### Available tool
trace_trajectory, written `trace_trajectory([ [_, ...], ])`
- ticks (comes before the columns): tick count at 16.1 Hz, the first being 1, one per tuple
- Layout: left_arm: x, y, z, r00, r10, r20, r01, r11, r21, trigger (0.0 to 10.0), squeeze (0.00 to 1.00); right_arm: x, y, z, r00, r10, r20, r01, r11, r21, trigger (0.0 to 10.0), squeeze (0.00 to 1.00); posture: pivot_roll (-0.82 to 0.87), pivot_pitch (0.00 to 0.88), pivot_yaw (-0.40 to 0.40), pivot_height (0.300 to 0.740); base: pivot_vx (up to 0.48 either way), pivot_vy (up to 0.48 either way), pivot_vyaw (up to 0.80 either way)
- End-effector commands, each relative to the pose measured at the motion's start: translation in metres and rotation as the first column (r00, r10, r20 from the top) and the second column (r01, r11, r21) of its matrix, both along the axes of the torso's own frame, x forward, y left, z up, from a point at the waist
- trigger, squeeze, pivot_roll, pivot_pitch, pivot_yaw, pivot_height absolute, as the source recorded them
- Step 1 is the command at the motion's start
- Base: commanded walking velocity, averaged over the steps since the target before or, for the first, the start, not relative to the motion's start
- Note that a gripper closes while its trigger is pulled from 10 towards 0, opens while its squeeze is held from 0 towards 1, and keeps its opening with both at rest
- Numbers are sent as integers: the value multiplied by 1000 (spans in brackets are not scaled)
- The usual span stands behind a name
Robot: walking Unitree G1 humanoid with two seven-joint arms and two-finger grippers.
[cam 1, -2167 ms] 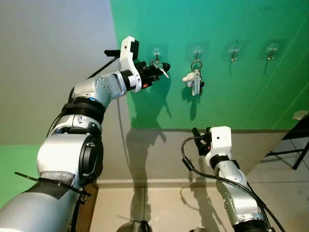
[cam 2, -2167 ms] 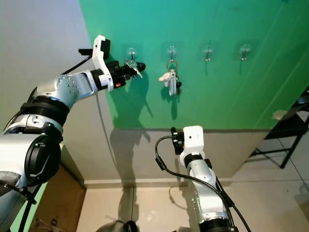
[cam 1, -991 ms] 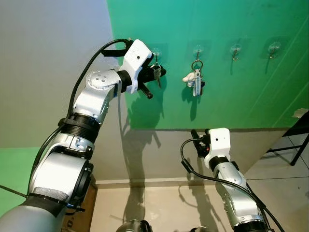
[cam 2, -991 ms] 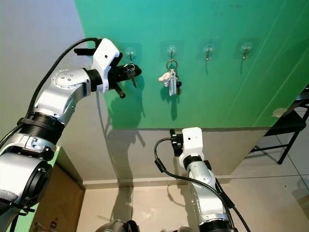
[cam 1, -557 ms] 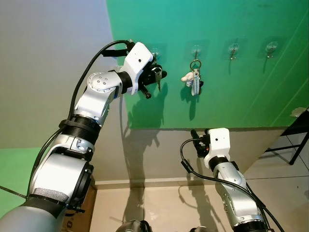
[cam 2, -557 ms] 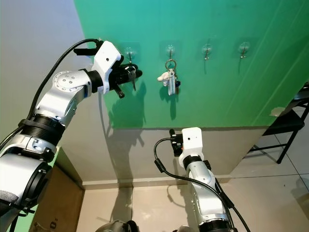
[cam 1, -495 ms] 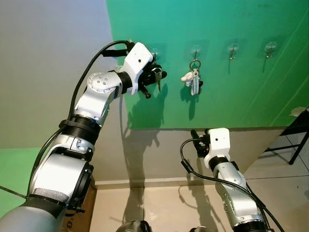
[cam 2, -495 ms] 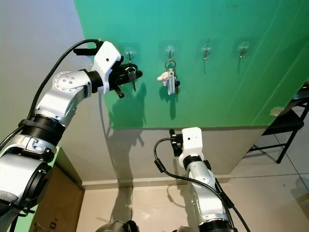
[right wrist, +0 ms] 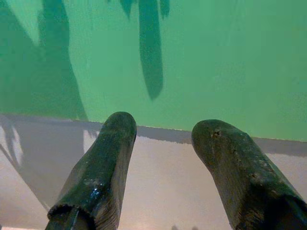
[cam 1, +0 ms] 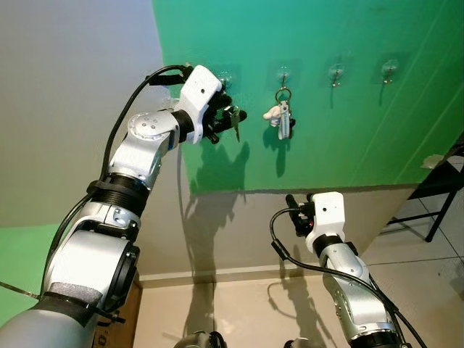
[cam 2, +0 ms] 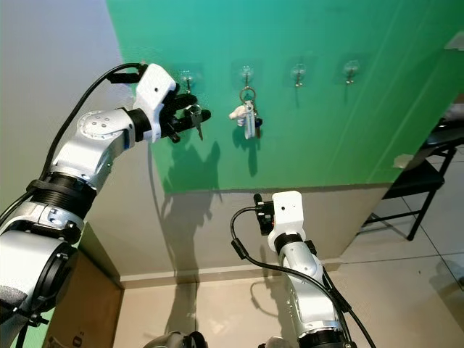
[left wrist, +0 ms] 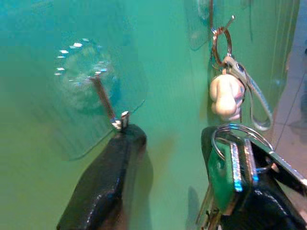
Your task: Hang keys on a hook
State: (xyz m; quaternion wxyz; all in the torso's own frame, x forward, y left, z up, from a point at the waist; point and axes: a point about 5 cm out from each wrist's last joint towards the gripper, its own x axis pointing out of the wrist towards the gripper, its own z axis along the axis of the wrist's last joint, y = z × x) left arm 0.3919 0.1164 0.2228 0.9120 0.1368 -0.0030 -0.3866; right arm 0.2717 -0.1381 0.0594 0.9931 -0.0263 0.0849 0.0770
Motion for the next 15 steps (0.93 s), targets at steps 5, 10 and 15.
trace_trajectory([
  [5, 7, 9, 23, 998, 35, -47, -43, 982, -184, 10000, 0, 2, 2, 2, 1000, 16, 5, -16, 1000, -6, 10000, 0, -131, 0, 79, 740, 0, 0, 0],
  [10, 7, 10, 24, 996, 27, -83, -44, 979, -201, 10000, 0, 3, 2, 2, 1000, 23, 4, -23, 1000, -8, 10000, 0, -128, 0, 77, 740, 0, 0, 0],
  [15, 4, 7, 24, 994, -3, -112, -27, 963, -268, 10000, 0, 2, 4, 1, 1000, 24, 1, -24, 1000, -6, 10000, 0, -128, 0, 79, 740, 0, 0, 0],
])
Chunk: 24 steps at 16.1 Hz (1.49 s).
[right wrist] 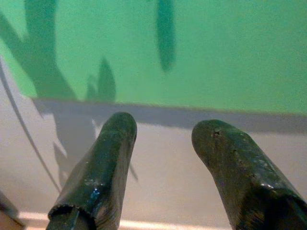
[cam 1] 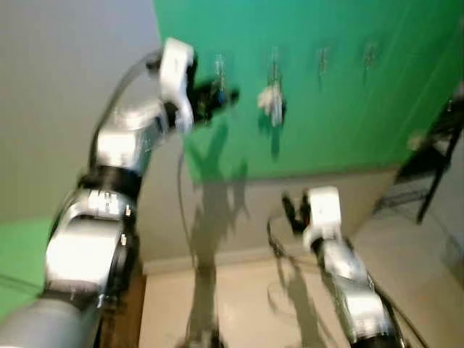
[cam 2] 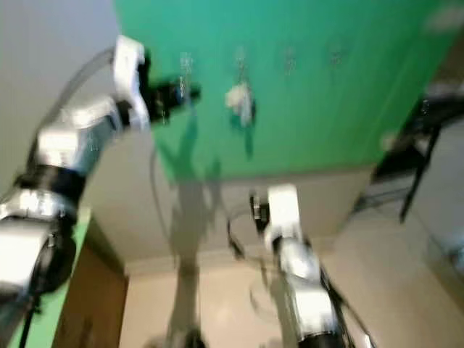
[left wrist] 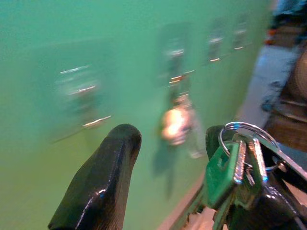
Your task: Hang keys on a hook
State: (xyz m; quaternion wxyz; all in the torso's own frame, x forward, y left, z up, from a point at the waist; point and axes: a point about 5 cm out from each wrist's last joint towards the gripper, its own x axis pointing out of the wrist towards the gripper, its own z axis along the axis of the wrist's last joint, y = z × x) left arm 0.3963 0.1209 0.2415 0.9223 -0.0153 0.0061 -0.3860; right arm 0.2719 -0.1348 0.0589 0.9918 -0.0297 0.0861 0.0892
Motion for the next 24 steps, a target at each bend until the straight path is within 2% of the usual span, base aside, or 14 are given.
trace_trajectory([
  [1, -1, 2, 4, 999, 9, 36, -10, 1000, 17, 10000, 0, 1, 1, 1, 1000, -1, 3, 1, 1000, 0, 10000, 0, -129, 0, 81, 740, 0, 0, 0],
  [3, -4, 2, -3, 997, 26, 66, -30, 998, 51, 10000, 0, 0, 1, 1, 1000, -3, 3, 3, 1000, 1, 10000, 0, -131, 0, 84, 740, 0, 0, 0],
  [5, -5, 4, -13, 996, 72, 51, -74, 996, 44, 10000, 0, 0, 0, 0, 1000, -4, -1, 4, 1000, 1, 10000, 0, -126, 0, 80, 740, 0, 0, 0],
  [8, -7, 5, -15, 994, 89, 56, -93, 994, 59, 10000, 0, 0, 1, 0, 1000, 1, -2, -1, 1000, 1, 10000, 0, -123, 0, 78, 740, 0, 0, 0],
  [9, -6, 8, -15, 991, 120, 55, -122, 992, 39, 10000, 0, 1, 1, 0, 1000, 3, -3, -3, 1000, 0, 10000, 0, -123, 0, 78, 740, 0, 0, 0],
  [13, -2, 27, -22, 938, 329, 107, -339, 936, 94, 10000, 0, 1, 1, 0, 1000, 6, -5, -6, 1000, 2, 10000, 0, -115, 0, 76, 740, 0, 0, 0],
  [17, -1, 23, -20, 894, 414, 173, -439, 887, 147, 10000, 0, 1, 3, 0, 1000, 8, -4, -8, 1000, 5, 10000, 0, -114, 0, 78, 740, 0, 0, 0],
  [19, -1, 18, -19, 893, 417, 170, -440, 888, 135, 10000, 0, 1, 3, 0, 1000, 8, -4, -8, 1000, 6, 10000, 0, -115, 0, 80, 740, 0, 0, 0],
  [20, -1, 11, -18, 908, 392, 149, -410, 904, 121, 10000, 0, 2, 4, 0, 1000, 8, -3, -8, 1000, 6, 10000, 0, -117, 0, 81, 740, 0, 0, 0],
  [24, 0, 7, -18, 929, 355, 104, -365, 924, 113, 10000, 0, 2, 4, 0, 1000, 7, -2, -7, 1000, 7, 10000, 0, -124, 0, 84, 740, 0, 0, 0],
])
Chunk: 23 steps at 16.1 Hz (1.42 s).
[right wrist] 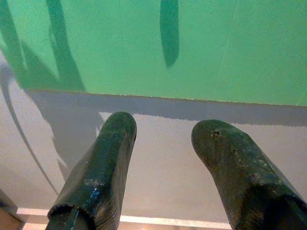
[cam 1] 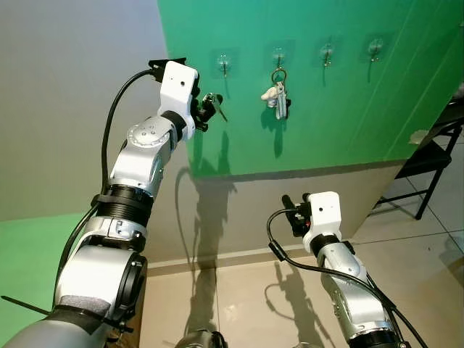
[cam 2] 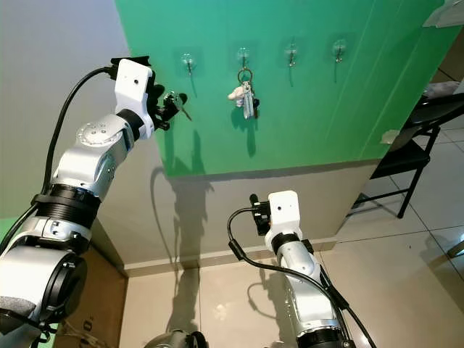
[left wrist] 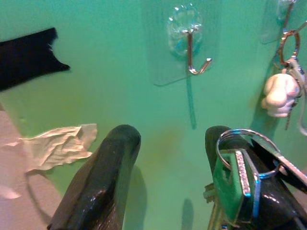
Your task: Hang keys on a hook
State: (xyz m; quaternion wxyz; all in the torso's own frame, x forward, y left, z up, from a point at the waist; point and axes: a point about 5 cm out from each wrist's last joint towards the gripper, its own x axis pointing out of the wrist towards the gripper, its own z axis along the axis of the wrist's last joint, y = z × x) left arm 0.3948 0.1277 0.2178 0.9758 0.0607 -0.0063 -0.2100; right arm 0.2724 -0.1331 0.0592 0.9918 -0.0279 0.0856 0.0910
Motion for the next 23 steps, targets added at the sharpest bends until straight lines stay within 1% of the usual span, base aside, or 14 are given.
trace_trajectory([
  [1, 1, -3, 4, 995, -87, -58, 85, 996, -40, 10000, 0, 1, 1, 0, 1000, 1, -3, -1, 1000, 3, 10000, 0, -125, 0, 85, 740, 0, 0, 0],
  [2, -2, -7, 4, 969, -206, -136, 195, 977, -93, 10000, 0, 0, 1, 0, 1000, 1, -5, -1, 1000, 2, 10000, 0, -122, 0, 83, 740, 0, 0, 0],
  [3, -3, -11, 6, 945, -282, -169, 267, 958, -103, 10000, 0, 1, 1, 0, 1000, 3, -6, -3, 1000, 2, 10000, 0, -121, 0, 82, 740, 0, 0, 0],
  [5, -2, -17, 21, 916, -354, -189, 317, 927, -201, 10000, 0, 2, 2, 0, 1000, 6, -5, -6, 1000, 2, 10000, 0, -118, 0, 83, 740, 0, 0, 0],
  [7, 1, -20, 32, 916, -356, -184, 308, 920, -243, 10000, 0, 3, 3, 1, 1000, 7, -3, -7, 1000, 4, 10000, 0, -119, 0, 83, 740, 0, 0, 0],
  [9, 1, -22, 37, 895, -392, -214, 320, 897, -306, 10000, 0, 3, 5, 0, 1000, 8, -3, -8, 1000, 7, 10000, 0, -125, 0, 89, 740, 0, 0, 0],
  [12, 0, -23, 39, 880, -412, -235, 329, 887, -324, 10000, 0, 1, 5, 0, 1000, 6, -6, -6, 1000, 8, 10000, 0, -128, 0, 91, 740, 0, 0, 0],
  [13, 0, -23, 39, 874, -413, -257, 316, 884, -344, 10000, 0, 1, 5, 0, 1000, 6, -7, -6, 1000, 8, 10000, 0, -127, 0, 90, 740, 0, 0, 0],
  [14, 4, -21, 40, 884, -368, -289, 257, 897, -359, 10000, 0, 1, 5, 0, 1000, 9, -6, -9, 1000, 7, 10000, 0, -127, 0, 88, 740, 0, 0, 0],
  [15, 4, -21, 41, 887, -355, -294, 241, 901, -360, 10000, 0, 2, 5, 0, 1000, 9, -6, -9, 1000, 7, 10000, 0, -127, 0, 88, 740, 0, 0, 0],
  [17, 8, -13, 43, 959, -230, -166, 199, 963, -181, 10000, 0, 2, 3, 2, 1000, 2, 7, -2, 1000, 7, 10000, 0, -129, 0, 92, 740, 0, 0, 0],
  [18, 6, -9, 40, 976, -193, -100, 182, 977, -115, 10000, 0, 3, 2, 3, 1000, -9, 16, 9, 1000, 10, 10000, 0, -129, 0, 92, 740, 0, 0, 0],
  [19, 2, -5, 32, 984, -164, -64, 158, 984, -87, 10000, 0, 2, -1, 3, 1000, -15, 18, 15, 1000, 10, 10000, 0, -127, 0, 89, 740, 0, 0, 0],
  [23, -12, 6, 8, 998, -68, 9, 69, 994, -80, 10000, 0, 2, -3, 1, 1000, -5, 13, 5, 1000, 1, 10000, 0, -104, 0, 74, 740, 0, 0, 0],
])
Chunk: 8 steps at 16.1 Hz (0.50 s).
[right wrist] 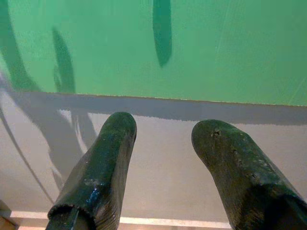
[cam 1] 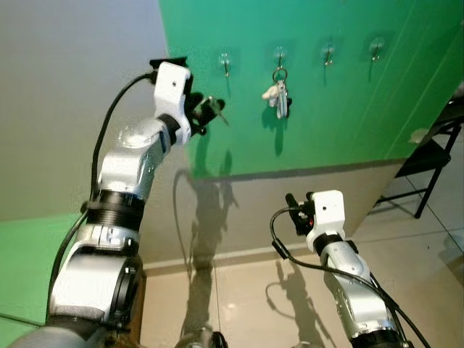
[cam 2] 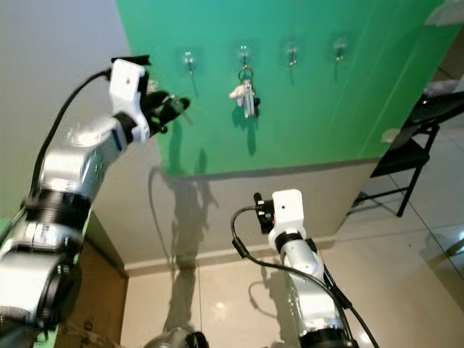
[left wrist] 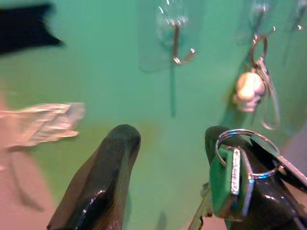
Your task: Hang keys on a hook
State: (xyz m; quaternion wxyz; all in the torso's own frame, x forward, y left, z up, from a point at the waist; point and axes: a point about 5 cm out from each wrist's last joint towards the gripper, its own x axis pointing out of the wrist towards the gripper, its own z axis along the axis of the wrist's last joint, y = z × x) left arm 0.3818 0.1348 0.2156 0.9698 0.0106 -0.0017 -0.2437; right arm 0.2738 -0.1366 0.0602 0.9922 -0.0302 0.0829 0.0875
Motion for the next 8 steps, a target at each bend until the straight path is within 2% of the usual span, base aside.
trace_trajectory([
  [1, -3, 1, 2, 998, 28, 51, -28, 1000, 10, 10000, 0, 2, 2, 1, 1000, 11, 7, -11, 1000, 4, 10000, 0, -95, 0, 66, 740, 0, 0, 0],
  [3, -5, 1, -3, 998, 37, 49, -37, 999, -6, 10000, 0, 5, 4, 3, 1000, 24, 11, -24, 1000, 2, 10000, 0, -87, 0, 58, 740, 0, 0, 0],
  [4, -6, 0, -2, 998, 28, 61, -27, 999, -16, 10000, 1000, 5, 4, 3, 1000, 29, 11, -29, 1000, 1, 10000, 0, -86, 0, 56, 740, 0, 0, 0],
  [5, -6, 1, -1, 996, 39, 80, -40, 999, 14, 10000, 1000, 5, 4, 3, 999, 32, 10, -32, 999, 0, 10000, 0, -86, 0, 56, 740, 0, 0, 0],
  [8, -7, -1, -4, 996, 40, 76, -42, 999, 17, 10000, 1000, 4, 4, 2, 999, 32, 7, -32, 999, 0, 10000, 0, -90, 0, 57, 740, 0, 0, 0],
])
